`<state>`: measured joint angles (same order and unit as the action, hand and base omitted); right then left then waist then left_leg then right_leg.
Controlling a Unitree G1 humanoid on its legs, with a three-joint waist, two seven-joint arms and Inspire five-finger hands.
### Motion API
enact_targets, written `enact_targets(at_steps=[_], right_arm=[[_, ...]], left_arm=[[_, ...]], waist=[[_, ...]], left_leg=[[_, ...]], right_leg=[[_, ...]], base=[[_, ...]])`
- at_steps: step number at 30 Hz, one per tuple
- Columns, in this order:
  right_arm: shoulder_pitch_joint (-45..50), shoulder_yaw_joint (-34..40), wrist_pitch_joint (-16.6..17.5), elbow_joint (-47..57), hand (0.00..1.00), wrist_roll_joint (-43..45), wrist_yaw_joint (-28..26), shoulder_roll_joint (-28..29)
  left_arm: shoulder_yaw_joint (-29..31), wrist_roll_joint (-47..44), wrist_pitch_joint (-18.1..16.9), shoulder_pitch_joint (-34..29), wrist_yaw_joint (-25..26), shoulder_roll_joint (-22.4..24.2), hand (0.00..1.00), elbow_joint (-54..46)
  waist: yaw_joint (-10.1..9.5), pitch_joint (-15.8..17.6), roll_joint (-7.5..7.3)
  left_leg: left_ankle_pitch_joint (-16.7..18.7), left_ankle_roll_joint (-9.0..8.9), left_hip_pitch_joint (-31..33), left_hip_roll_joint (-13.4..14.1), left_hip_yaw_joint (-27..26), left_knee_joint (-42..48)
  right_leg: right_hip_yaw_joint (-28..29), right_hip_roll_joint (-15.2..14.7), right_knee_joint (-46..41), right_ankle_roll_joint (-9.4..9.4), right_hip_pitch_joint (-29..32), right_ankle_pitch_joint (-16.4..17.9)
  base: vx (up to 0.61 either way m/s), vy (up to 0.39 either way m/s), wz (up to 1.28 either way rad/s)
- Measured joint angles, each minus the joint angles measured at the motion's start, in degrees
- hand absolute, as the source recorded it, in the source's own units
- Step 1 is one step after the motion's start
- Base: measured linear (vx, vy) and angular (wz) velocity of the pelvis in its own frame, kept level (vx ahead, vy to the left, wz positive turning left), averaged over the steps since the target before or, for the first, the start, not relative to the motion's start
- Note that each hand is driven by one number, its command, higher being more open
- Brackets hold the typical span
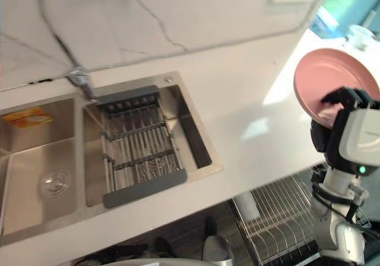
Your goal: Walk over to the sink, pick up the cup, carry it to the dishwasher, place the cup inside the dishwasher, then close the dishwasher door
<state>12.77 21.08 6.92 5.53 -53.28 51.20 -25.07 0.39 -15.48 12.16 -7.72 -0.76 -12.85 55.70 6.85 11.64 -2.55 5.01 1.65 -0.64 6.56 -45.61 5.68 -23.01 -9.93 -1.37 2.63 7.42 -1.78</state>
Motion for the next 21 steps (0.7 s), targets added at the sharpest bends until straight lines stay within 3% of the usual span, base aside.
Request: enact_targets(at_steps=[1,4,5,6,8,9,10,11,12,13,14,17,21], right_arm=[[0.03,0.01,0.27,0.00,0.00,1.20,0.86,1.14],[-0.07,0.01,1.38,-0.58,0.00,3.87,2.74,2.52],[-0.11,0.01,1.55,-0.76,0.00,4.23,3.28,2.87],[-0.86,-0.01,1.86,-2.36,0.00,4.56,3.92,3.34],[-1.12,-0.02,1.70,-5.63,0.00,4.96,3.98,4.81],[-1.10,-0.13,1.82,-7.35,0.00,4.91,4.00,6.84],[-1.18,-0.14,2.06,-8.27,0.00,4.85,4.63,8.66],[-1.09,-0.15,2.18,-9.04,0.00,4.83,5.10,9.42],[-0.98,-0.19,2.18,-10.88,0.00,4.87,5.36,10.52],[-1.22,-1.04,2.22,-12.39,0.00,4.86,5.35,11.03],[-1.67,-1.70,2.44,-13.16,0.00,4.79,5.35,10.96],[-2.28,-5.87,3.82,-16.10,0.00,4.55,5.23,12.39],[-0.73,-5.82,5.28,-15.62,0.00,4.39,5.18,13.23]], left_arm=[[2.13,-3.21,-0.38,-0.69,0.52,-0.05,1.00,-0.14],[3.62,-6.97,-0.43,-1.20,2.08,-1.50,1.00,0.27],[3.60,-7.05,-0.47,-1.09,2.62,-2.02,1.00,0.24],[3.78,-7.67,-0.42,-0.51,2.96,-2.93,1.00,0.60],[3.75,-7.65,-0.13,0.22,3.08,-3.80,1.00,0.65],[3.74,-7.59,-0.11,0.50,3.74,-3.91,1.00,0.66],[3.43,-7.32,-0.18,0.55,4.17,-3.96,1.00,0.68],[3.16,-6.83,-0.42,0.56,4.23,-4.18,1.00,0.47],[2.09,-6.36,-1.26,0.59,4.27,-5.16,1.00,-0.65],[1.89,-6.38,-1.36,0.91,4.39,-5.79,1.00,-1.52],[1.88,-6.50,-1.50,1.40,4.61,-5.68,1.00,-1.42],[1.55,-8.26,-1.33,1.74,5.02,-5.33,1.00,-1.39],[1.57,-9.42,-1.45,1.60,5.11,-4.93,1.00,-1.55]], waist=[[-0.57,0.70,-0.44],[-1.72,1.14,-1.14],[-1.60,1.41,-2.00],[-1.02,1.74,-2.18],[-1.27,1.87,-2.43],[-1.66,1.82,-2.57],[-2.22,1.93,-0.94],[-1.85,2.20,-1.03],[-1.28,2.40,-1.15],[-1.81,2.56,-1.99],[-1.92,3.10,-1.59],[-3.34,3.16,-0.23],[-3.76,3.25,-0.14]], left_leg=[[1.01,-0.06,-0.02,1.57,-3.15,1.53],[3.02,-1.08,1.06,5.13,-7.55,6.86],[3.69,-1.82,1.55,5.35,-7.62,8.27],[4.25,-2.51,3.37,6.53,-7.08,11.10],[4.21,-2.53,5.30,6.40,-4.38,11.26],[4.04,-2.43,5.88,6.03,-3.39,10.13],[2.64,-1.42,6.82,7.33,-4.38,8.85],[2.26,-1.26,7.31,7.64,-4.43,9.15],[1.63,-1.03,8.17,7.94,-4.16,10.20],[2.16,-0.54,9.10,8.27,-4.26,12.41],[2.52,-0.50,9.54,9.22,-4.14,13.84],[1.51,-0.59,10.10,12.39,-3.97,15.94],[1.38,-0.44,9.82,12.59,-3.99,16.14]], right_leg=[[-6.91,-1.21,-2.74,0.68,0.96,0.45],[-16.35,-3.39,-10.24,2.71,1.53,1.84],[-16.76,-3.83,-10.74,1.54,1.32,1.50],[-16.28,-3.10,-10.61,-0.94,2.16,0.62],[-15.44,-1.71,-9.49,-0.97,3.09,-0.36],[-13.49,-0.01,-6.07,-2.84,2.98,-2.08],[-10.88,1.23,-7.79,-2.16,3.34,-0.01],[-9.89,0.41,-13.55,-0.24,4.23,3.74],[-9.22,-1.27,-19.95,-1.70,3.84,8.62],[-8.68,-1.67,-16.53,-3.75,1.17,10.46],[-8.60,-0.51,-14.57,-4.62,0.56,9.89],[-7.55,4.60,-4.80,-3.68,-2.73,4.41],[-6.59,5.59,-0.69,-4.20,-3.85,2.27]], base=[[-0.05,-0.054,-1.11],[-0.03,-0.130,-0.95],[0.00,-0.158,-0.34],[-0.07,-0.134,-0.16],[-0.13,-0.101,-0.24],[-0.19,-0.046,-0.46],[-0.16,-0.034,-0.34],[-0.11,-0.029,-0.04],[-0.01,-0.046,0.13],[0.00,-0.073,0.06],[-0.04,-0.105,-0.10],[-0.06,-0.068,-0.28],[-0.03,0.009,-0.18]])
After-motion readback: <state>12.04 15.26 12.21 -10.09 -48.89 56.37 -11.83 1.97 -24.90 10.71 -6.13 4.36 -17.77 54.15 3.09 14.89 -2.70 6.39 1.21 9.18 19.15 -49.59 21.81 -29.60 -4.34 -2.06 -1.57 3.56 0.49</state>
